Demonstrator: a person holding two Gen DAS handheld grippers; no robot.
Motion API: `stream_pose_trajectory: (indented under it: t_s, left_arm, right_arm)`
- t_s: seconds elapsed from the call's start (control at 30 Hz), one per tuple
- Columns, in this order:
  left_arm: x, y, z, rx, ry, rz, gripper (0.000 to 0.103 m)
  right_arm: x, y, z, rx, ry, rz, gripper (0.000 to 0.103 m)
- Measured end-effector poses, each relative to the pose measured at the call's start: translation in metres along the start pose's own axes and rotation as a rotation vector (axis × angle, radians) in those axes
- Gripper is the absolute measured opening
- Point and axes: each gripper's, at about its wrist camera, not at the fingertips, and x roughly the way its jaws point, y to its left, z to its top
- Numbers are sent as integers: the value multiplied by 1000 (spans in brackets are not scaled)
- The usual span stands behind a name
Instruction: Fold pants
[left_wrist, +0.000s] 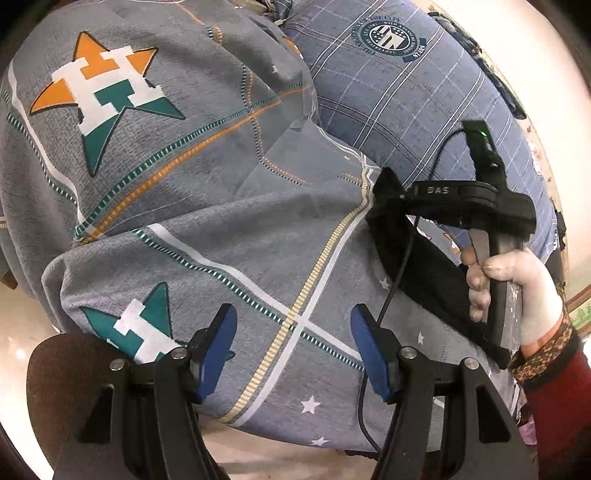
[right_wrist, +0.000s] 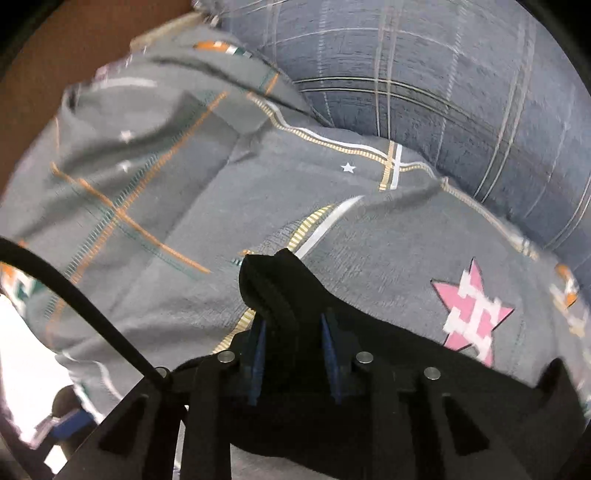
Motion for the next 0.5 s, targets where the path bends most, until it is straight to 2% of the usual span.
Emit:
stream_pose_trajectory:
  t_s: [0.2, 0.37, 0.5]
  left_arm:
    - [5, -10, 13, 23, 15, -21, 63]
    - [19, -46, 25, 114, 24, -61, 63]
    - [37, -83, 31, 208, 35, -58, 63]
  right_arm:
    - [-24, -26, -8, 137, -68, 164, 29]
    - [-36, -42, -17, 196, -100, 256, 29]
    - [-50, -54, -26, 222, -129, 295, 28]
